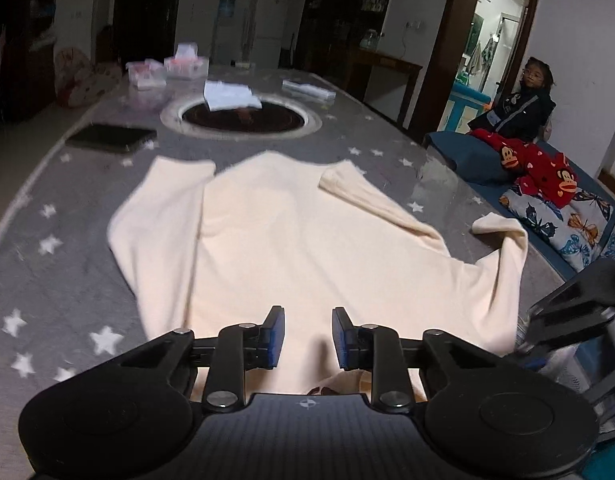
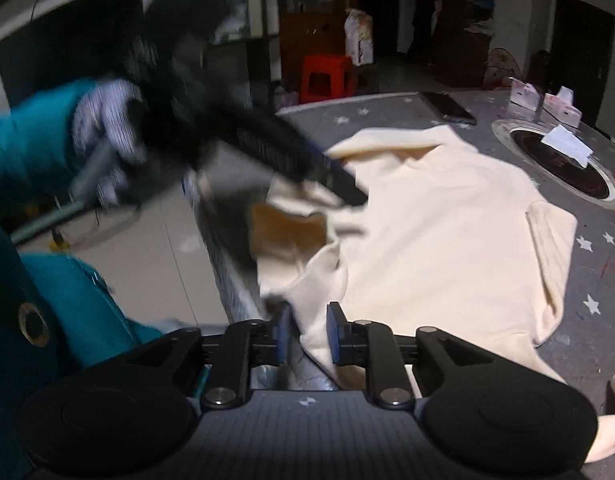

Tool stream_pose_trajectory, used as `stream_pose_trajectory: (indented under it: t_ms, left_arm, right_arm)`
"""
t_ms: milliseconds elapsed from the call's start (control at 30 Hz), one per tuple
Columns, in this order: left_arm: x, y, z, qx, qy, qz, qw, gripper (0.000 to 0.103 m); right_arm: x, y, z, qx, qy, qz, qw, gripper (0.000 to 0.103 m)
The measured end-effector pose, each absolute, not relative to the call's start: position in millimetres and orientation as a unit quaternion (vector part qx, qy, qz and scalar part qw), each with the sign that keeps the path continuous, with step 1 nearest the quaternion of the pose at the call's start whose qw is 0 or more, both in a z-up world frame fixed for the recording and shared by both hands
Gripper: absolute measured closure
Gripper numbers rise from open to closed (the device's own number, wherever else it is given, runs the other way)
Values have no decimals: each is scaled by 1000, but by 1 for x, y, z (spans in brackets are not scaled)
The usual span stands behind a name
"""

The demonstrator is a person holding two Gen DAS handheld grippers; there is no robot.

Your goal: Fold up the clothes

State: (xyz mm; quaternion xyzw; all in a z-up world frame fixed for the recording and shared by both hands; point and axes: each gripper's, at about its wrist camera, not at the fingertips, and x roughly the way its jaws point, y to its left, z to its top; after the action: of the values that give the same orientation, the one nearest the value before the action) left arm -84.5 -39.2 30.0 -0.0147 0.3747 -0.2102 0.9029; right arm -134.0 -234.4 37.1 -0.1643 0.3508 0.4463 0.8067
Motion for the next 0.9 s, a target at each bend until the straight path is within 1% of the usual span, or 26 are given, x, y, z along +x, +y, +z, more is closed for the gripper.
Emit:
stream_pose_trajectory:
  t_ms: [100,200,433,667,833,900]
  left_arm:
    - [-82,-41,16,-17,390,-212,896,76]
    - [-89,-40,16,-21,387,-225,894,76]
    - [-101,-38,13,-32,387,-234,891,75]
    - [-99,-36,13,-41,389,-241,888,74]
    - [-96,-33,12,-42,391,-250,885,73]
    - [-94,-33,13,-40,393,-254,883,73]
  right_arm:
    - [-124,-246,50,-154,337,421,828,85]
    - [-100,-255,54,-153,326,368,857,82]
    - [-19,-264,32,-83,347,299,885,80]
    - [30,-252,7,-91,359,275,887,73]
    - [50,-274,4,-90,356,202,908,72]
    - [53,-284,4,-102,355,158,916,67]
